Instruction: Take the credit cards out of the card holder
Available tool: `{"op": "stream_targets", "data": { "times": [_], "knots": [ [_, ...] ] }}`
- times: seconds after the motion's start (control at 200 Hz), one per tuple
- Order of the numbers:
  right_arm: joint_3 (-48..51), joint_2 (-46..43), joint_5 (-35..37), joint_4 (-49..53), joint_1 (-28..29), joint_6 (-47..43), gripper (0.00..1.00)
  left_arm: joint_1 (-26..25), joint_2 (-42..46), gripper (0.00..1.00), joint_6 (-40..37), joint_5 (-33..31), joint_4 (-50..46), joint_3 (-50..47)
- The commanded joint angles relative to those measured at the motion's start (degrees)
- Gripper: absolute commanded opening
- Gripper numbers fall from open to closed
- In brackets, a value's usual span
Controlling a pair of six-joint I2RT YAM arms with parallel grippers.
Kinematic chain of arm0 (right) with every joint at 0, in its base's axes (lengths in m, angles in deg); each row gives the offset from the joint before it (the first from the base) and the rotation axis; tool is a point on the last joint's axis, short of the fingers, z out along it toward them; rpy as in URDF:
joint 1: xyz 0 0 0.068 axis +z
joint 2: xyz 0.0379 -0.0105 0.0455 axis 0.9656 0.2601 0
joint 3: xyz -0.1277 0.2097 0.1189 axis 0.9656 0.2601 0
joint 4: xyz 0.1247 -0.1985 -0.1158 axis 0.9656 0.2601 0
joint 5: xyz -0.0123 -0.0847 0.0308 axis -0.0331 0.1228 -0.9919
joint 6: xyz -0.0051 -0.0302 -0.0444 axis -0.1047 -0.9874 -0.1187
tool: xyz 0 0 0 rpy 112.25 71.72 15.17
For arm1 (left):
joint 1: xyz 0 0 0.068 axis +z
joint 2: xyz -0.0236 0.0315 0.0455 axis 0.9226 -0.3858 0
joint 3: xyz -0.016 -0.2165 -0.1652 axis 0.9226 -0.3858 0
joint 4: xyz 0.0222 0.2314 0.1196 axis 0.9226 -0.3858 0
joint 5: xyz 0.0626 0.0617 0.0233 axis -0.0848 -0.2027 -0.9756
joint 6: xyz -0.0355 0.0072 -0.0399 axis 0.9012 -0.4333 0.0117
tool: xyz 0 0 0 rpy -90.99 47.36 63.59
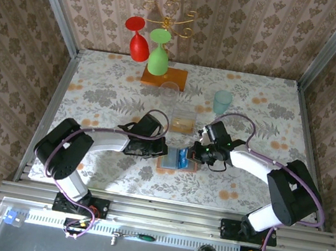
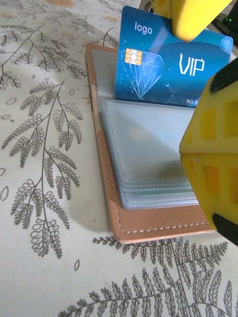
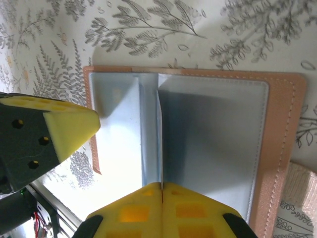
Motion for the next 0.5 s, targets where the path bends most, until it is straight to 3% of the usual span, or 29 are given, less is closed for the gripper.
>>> {"op": "stream_targets", "data": {
  "times": [0.0, 0.495],
  "knots": [
    [-4.17, -1.70, 3.14, 5.98, -0.26, -5.48, 0.02, 0.90, 3.17, 0.04, 0.21, 0.07, 1.13, -0.93],
    [-17.08, 3.42, 12.70, 20.27, -0.62, -32.94, 0.00, 6.77, 11.14, 0.06, -0.48, 0.04, 0.46, -7.73]
  ]
}}
